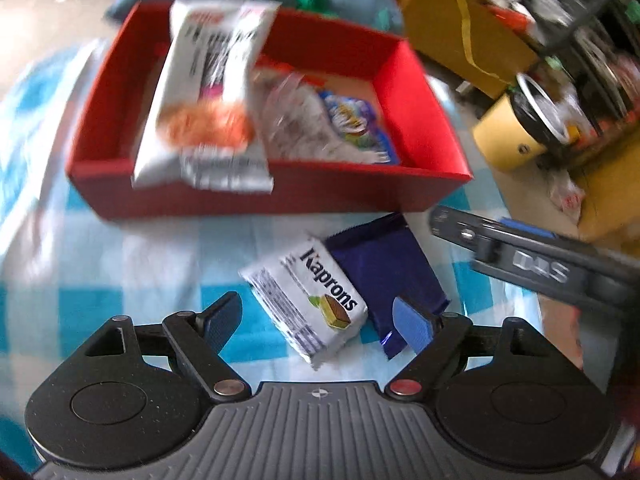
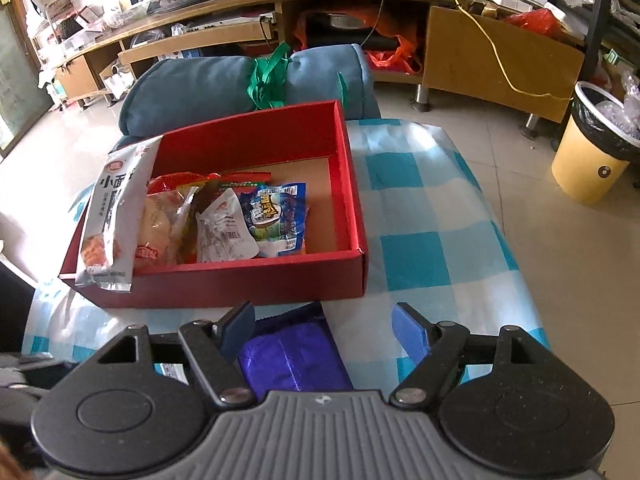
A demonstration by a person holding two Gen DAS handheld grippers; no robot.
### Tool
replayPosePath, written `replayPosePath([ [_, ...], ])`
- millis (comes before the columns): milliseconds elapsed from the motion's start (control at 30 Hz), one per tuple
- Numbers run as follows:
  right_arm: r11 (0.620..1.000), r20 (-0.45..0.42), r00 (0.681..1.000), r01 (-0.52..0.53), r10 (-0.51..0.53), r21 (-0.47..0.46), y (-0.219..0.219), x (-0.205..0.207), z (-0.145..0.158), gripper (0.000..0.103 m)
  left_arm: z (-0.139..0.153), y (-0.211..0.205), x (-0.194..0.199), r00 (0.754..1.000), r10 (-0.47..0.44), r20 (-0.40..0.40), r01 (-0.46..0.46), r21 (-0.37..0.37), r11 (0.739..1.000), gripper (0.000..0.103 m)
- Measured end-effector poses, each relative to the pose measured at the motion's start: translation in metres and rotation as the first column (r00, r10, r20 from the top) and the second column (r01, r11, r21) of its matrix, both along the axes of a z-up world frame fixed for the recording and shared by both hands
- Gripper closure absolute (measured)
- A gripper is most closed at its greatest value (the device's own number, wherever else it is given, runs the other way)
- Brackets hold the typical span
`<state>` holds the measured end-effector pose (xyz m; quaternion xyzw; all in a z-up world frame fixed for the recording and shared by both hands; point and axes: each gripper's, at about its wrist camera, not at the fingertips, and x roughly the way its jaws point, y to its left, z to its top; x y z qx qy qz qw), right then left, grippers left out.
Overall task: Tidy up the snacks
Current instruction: 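Withdraw both tools toward the Kaprons wafer and purple-wrapped bar on the cloth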
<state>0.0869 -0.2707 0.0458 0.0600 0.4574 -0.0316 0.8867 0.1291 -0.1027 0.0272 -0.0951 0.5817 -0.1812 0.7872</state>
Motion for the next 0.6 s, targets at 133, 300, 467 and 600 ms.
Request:
replayPosePath([
  [133, 1.0, 0.01, 1.0, 0.001, -0.001, 0.014, -0.006, -0.004, 0.004, 0.031, -0.012, -0.01, -0.001, 0.997, 0.071, -0.015, -0.071, 0.009, 0.997, 0.016],
  [300, 0.999, 0.012, 1.0, 0.003, -0.003, 0.032, -0.014, -0.01, 0.005, 0.028, -0.026, -0.027, 0.0, 0.993, 0.118, -0.018, -0.117, 0.068, 0.991, 0.016],
  [467, 0.999, 0.011, 1.0, -0.006, 0.006, 0.031, -0.015, -0.011, 0.006, 0.028, -0.033, -0.018, 0.001, 0.987, 0.159, 0.006, -0.158, 0.107, 0.982, 0.015],
  [600, 1.0, 0.008, 1.0, -0.015, 0.015, 0.026, -0.011, -0.01, 0.006, 0.027, -0.033, -0.002, -0.001, 0.987, 0.159, -0.003, -0.157, 0.126, 0.98, 0.015],
])
